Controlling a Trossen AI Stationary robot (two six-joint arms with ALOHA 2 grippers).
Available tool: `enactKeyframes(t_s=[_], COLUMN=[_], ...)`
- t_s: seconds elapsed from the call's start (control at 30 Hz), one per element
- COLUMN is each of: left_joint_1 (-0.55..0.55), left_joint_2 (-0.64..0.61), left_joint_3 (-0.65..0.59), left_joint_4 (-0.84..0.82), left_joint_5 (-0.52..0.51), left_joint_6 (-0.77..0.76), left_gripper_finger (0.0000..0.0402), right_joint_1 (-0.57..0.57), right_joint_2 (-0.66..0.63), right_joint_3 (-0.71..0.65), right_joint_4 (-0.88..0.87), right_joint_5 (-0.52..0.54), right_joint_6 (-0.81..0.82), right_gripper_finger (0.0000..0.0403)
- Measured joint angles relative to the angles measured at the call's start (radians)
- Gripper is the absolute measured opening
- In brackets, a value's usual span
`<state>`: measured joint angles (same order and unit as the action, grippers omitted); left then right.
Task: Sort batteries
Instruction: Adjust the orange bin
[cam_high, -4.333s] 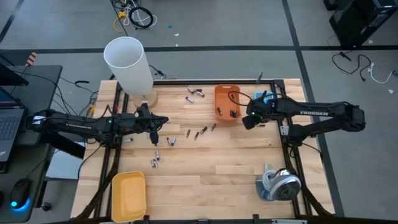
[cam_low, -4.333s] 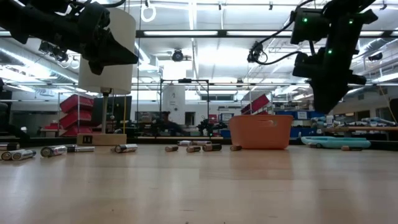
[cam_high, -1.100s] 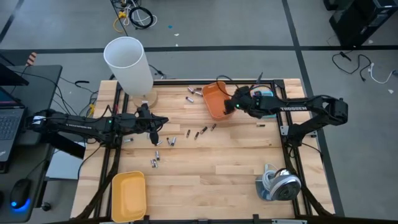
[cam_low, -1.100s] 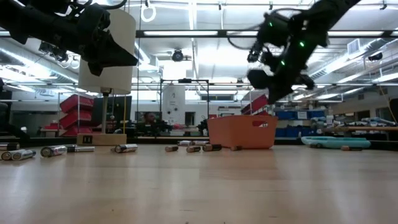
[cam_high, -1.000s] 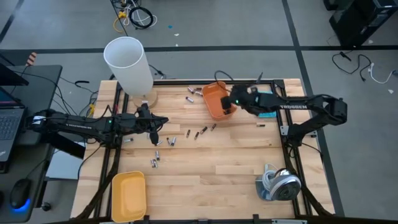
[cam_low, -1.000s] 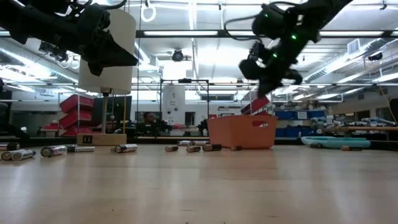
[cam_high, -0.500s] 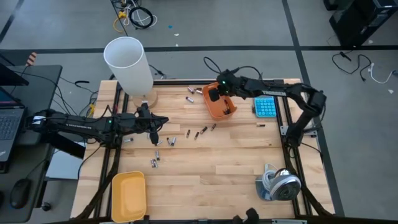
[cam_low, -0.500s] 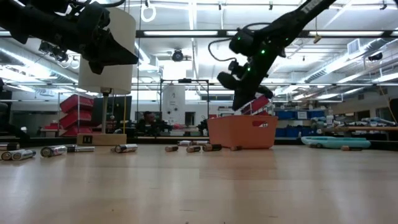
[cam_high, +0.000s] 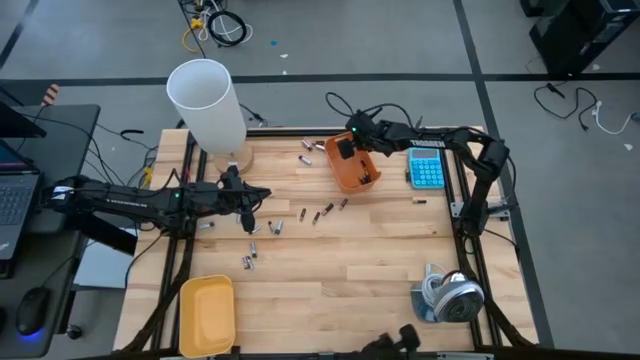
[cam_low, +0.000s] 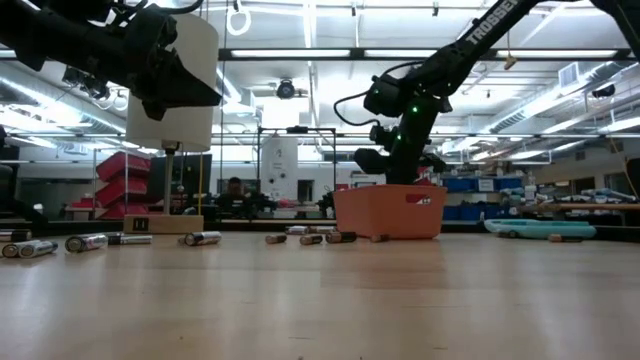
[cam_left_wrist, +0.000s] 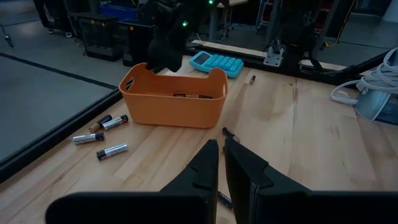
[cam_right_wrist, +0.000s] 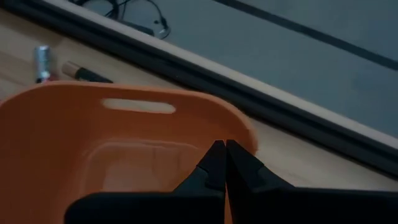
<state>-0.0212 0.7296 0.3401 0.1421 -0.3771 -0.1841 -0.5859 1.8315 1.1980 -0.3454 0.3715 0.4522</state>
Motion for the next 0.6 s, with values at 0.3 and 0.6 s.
enactKeyframes(t_s=[0.3, 0.6], left_joint_1=[0.000, 0.000], left_joint_2=[0.000, 0.000], left_joint_3=[0.000, 0.000], left_joint_4=[-0.002, -0.003], left_joint_5=[0.000, 0.000], left_joint_6=[0.000, 0.000], left_gripper_finger=[0.0030, 0.0030], right_joint_1=[-0.004, -0.006], right_joint_2=[-0.004, -0.004], right_joint_3=[0.000, 0.000], right_joint_4=[-0.051, -0.142], right_joint_5=[0.103, 0.112], right_joint_6=[0.009, 0.054], right_gripper_finger=[0.0000, 0.0000])
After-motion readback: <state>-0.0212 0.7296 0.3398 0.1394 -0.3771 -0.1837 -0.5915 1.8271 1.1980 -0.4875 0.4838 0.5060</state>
